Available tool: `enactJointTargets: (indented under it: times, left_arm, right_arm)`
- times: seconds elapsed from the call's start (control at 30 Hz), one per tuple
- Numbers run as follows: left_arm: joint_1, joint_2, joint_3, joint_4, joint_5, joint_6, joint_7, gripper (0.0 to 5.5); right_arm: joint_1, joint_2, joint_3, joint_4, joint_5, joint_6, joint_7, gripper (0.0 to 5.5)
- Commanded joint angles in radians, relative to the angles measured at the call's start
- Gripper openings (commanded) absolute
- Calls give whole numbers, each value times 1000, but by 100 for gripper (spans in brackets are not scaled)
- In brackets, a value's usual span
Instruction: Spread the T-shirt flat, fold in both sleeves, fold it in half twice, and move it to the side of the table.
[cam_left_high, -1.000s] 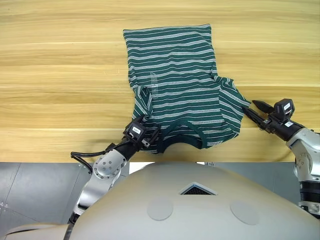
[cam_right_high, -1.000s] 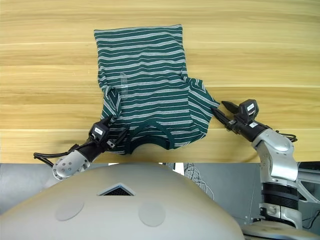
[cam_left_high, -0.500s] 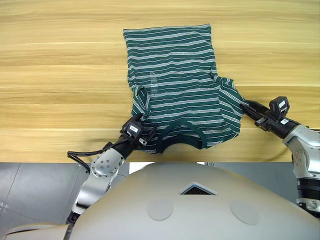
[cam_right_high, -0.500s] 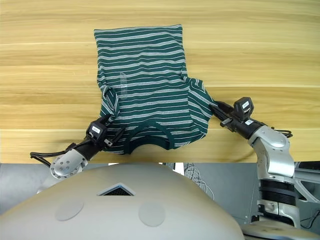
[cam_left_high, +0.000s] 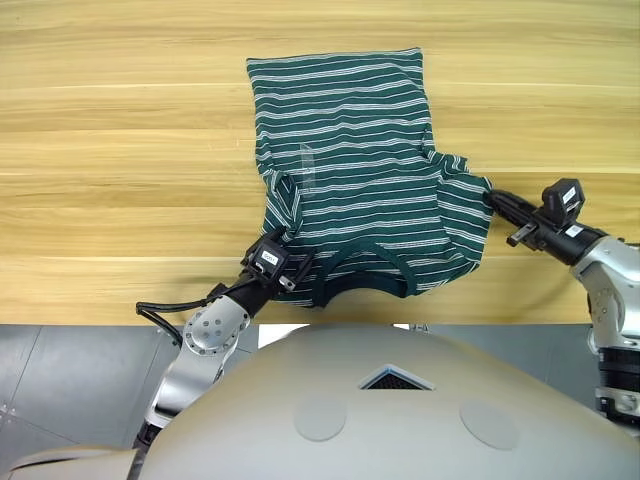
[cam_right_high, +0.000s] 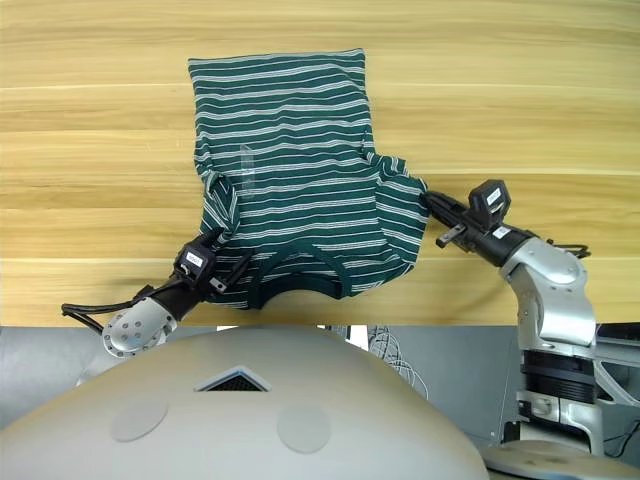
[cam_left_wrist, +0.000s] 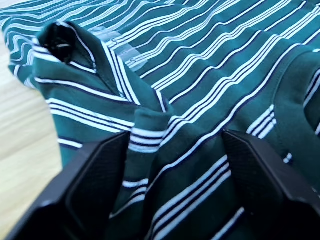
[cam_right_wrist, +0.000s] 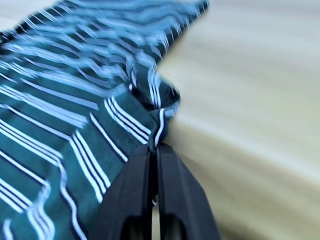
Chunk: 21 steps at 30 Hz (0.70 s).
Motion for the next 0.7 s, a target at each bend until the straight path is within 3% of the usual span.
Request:
enactJointTargets:
  times: [0.03,0.27,0.5,0.63,0.7]
  left_arm:
    - [-15,-2,-23,36,35,20,15,334]
    - [-70,10,-64,70,72,35,8,334]
    - [-90,25,-93,79,93,43,8,334]
    - [-83,36,-92,72,101,46,9,334]
    - [-75,41,-90,69,106,46,10,334]
  right_arm:
    - [-86,-123,34,-129,-42,-11,84,5]
    - [-202,-230,228,-286,-157,-15,197,5]
    - [-284,-196,459,-279,-315,-25,217,5]
    - [-302,-162,484,-285,-327,0,188,5]
    - [-302,-161,467,-314,-297,19,193,58]
